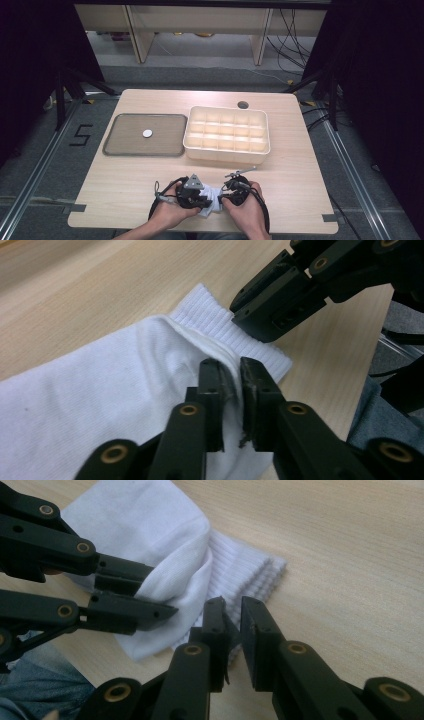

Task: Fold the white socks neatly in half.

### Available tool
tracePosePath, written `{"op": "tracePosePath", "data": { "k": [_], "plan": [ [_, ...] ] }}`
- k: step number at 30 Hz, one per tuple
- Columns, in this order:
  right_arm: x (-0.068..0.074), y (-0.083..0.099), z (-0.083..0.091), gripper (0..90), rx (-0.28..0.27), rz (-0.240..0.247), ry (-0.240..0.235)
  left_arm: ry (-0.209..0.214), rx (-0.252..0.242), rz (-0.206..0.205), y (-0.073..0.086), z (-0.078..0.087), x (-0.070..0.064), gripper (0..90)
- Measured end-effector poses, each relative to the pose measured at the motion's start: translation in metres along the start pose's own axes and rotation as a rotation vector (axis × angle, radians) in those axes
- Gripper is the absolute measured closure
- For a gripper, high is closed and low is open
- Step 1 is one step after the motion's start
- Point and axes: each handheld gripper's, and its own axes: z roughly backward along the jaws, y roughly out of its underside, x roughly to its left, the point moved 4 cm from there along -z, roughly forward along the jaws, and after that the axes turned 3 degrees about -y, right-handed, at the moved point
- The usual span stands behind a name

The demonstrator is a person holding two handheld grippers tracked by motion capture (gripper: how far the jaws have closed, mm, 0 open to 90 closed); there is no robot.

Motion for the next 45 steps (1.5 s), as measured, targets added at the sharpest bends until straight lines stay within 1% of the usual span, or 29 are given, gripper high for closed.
{"op": "tracePosePath", "data": {
  "k": [4,5,6,7,9,11,12,13,16,17,19,21,22,25,26,28,31,33,34,35,36,38,39,40,41,42,43,44,45],
  "plan": [
    [-0.001,0.0,-0.001,81.3,0.003,0.0,0.003,0.017,-0.003,-0.015,-0.001,0.001,0.002,85.9],
    [-0.001,0.0,-0.001,81.3,0.003,-0.001,0.005,0.02,0.003,-0.016,-0.001,0.003,0.002,86.1],
    [-0.001,0.0,-0.001,81.4,0.003,-0.001,0.002,0.028,-0.003,-0.002,-0.003,0.004,0.002,86.3],
    [-0.001,0.0,-0.001,81.4,0.003,-0.001,0.002,0.032,-0.004,-0.011,-0.005,0.006,0.003,86.3],
    [-0.002,0.0,-0.001,81.5,-0.002,0.004,-0.001,0.043,-0.027,0.004,-0.01,0.01,0.003,86.3],
    [-0.002,0.0,-0.002,81.6,0.005,-0.024,0.013,0.048,-0.047,0.001,-0.016,0.015,0.002,86.3],
    [-0.002,0.0,-0.002,81.6,0.003,-0.022,0.011,0.046,-0.053,-0.002,-0.018,0.016,0.002,86.2],
    [-0.002,0.0,-0.002,81.6,-0.001,-0.004,-0.008,0.048,-0.06,-0.007,-0.02,0.016,0.002,86.2],
    [-0.002,0.0,-0.002,81.6,0.0,0.0,-0.012,0.046,-0.055,-0.004,-0.02,0.01,0.003,85.9],
    [-0.002,0.0,-0.002,81.6,-0.001,0.0,-0.013,0.043,-0.046,0.005,-0.019,0.007,0.003,85.8],
    [-0.001,0.0,-0.002,81.6,0.0,-0.008,-0.012,0.05,-0.028,0.0,-0.015,0.001,0.004,85.4],
    [-0.002,0.0,-0.001,81.3,0.0,-0.012,-0.013,0.05,-0.027,0.008,-0.013,-0.003,0.003,84.4],
    [-0.003,0.0,-0.001,81.1,-0.002,-0.004,-0.016,0.051,-0.02,0.008,-0.011,-0.004,0.004,83.6],
    [-0.004,-0.001,0.002,80.5,-0.008,-0.016,-0.016,0.067,-0.023,0.005,-0.01,-0.004,0.003,77.6],
    [-0.004,-0.002,0.004,80.4,-0.024,-0.004,-0.02,0.077,-0.038,0.015,-0.01,-0.003,0.002,75.3],
    [-0.005,-0.005,0.01,80.4,-0.048,-0.006,-0.002,0.094,-0.045,0.005,-0.01,0.004,0.002,68.0],
    [-0.003,-0.011,0.021,80.8,-0.087,0.005,0.003,0.125,-0.077,0.022,-0.011,0.023,0.002,58.7],
    [0.002,-0.015,0.027,81.3,-0.117,0.024,-0.019,0.123,-0.095,0.032,-0.009,0.037,0.005,57.7],
    [0.005,-0.017,0.029,81.8,-0.106,0.033,-0.025,0.121,-0.1,0.025,-0.009,0.043,0.008,59.0],
    [0.009,-0.018,0.029,82.2,-0.121,0.035,-0.035,0.109,-0.101,0.027,-0.008,0.046,0.011,61.8],
    [0.012,-0.02,0.029,82.4,-0.112,0.05,-0.038,0.099,-0.096,0.025,-0.007,0.047,0.014,64.5],
    [0.021,-0.023,0.028,82.4,-0.108,0.066,-0.063,0.106,-0.087,0.033,-0.006,0.04,0.017,66.6],
    [0.026,-0.024,0.027,82.4,-0.111,0.058,-0.068,0.126,-0.085,0.037,-0.006,0.035,0.015,66.9],
    [0.026,-0.026,0.026,82.4,-0.112,0.077,-0.061,0.154,-0.083,0.039,-0.007,0.03,0.012,67.0],
    [0.027,-0.027,0.025,82.5,-0.105,0.076,-0.065,0.172,-0.084,0.043,-0.008,0.026,0.008,66.7],
    [0.026,-0.028,0.025,82.5,-0.11,0.112,-0.07,0.178,-0.086,0.038,-0.009,0.023,0.005,66.3],
    [0.026,-0.028,0.025,82.5,-0.115,0.074,-0.058,0.178,-0.072,0.014,-0.009,0.022,0.003,66.1],
    [0.025,-0.028,0.026,82.6,-0.113,0.066,-0.058,0.176,-0.066,0.008,-0.008,0.022,0.002,65.7],
    [0.023,-0.029,0.026,82.8,-0.115,0.073,-0.052,0.188,-0.064,0.017,-0.008,0.023,0.002,65.3]
  ]
}}
